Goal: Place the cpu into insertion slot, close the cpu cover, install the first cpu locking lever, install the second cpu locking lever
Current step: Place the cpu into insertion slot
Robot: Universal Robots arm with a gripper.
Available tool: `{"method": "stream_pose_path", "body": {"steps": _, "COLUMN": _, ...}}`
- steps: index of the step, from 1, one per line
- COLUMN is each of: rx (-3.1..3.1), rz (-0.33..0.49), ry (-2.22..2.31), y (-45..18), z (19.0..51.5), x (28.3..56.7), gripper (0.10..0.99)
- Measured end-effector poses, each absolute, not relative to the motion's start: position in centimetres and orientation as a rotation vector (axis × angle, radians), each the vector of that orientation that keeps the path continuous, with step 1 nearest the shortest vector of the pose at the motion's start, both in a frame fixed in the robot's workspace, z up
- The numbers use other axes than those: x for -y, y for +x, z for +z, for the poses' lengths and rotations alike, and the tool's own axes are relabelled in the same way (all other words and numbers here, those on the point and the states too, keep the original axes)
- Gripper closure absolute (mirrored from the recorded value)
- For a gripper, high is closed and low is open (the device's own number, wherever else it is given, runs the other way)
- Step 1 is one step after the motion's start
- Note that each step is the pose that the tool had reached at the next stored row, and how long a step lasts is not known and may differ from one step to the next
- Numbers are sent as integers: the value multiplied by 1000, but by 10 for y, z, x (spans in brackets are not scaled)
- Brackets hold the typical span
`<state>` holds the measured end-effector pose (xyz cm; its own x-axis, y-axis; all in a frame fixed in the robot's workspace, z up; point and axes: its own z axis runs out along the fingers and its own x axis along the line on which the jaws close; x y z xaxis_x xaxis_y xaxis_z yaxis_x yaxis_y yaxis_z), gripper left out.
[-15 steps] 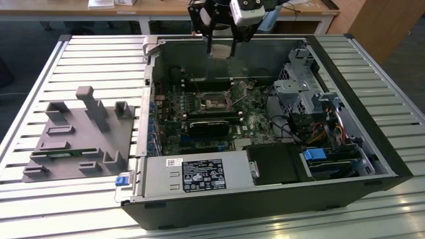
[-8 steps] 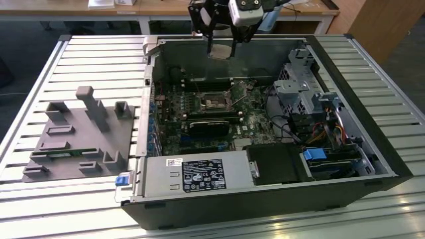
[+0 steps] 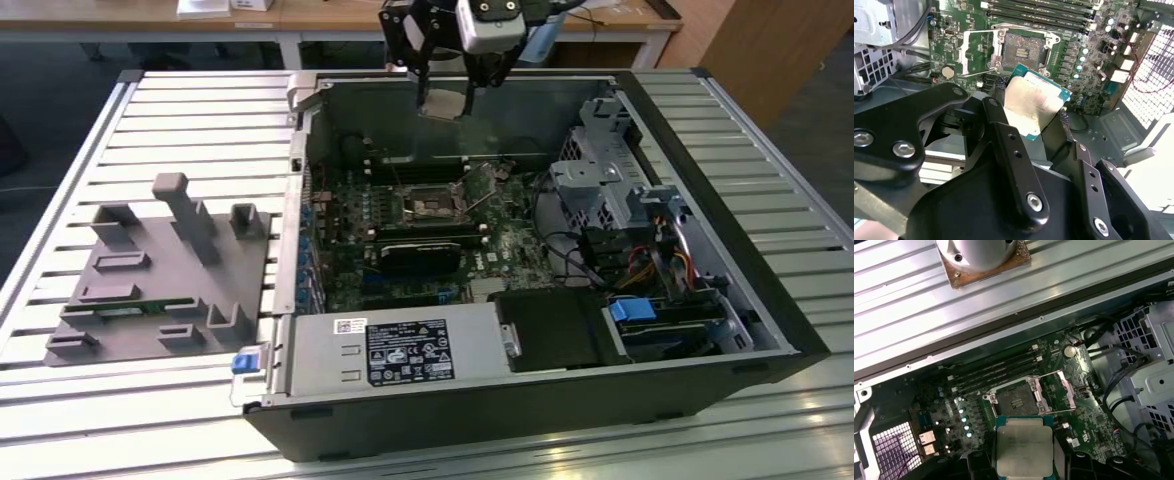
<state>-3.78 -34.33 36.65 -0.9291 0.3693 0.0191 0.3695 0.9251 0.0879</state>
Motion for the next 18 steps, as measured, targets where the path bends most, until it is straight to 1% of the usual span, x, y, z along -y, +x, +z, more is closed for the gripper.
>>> {"method": "stream_pose_path", "body": {"steps": 18, "rx": 3050, "rz": -142, "ry": -749, "y": -38, "z": 365, "x": 343, "gripper": 545}}
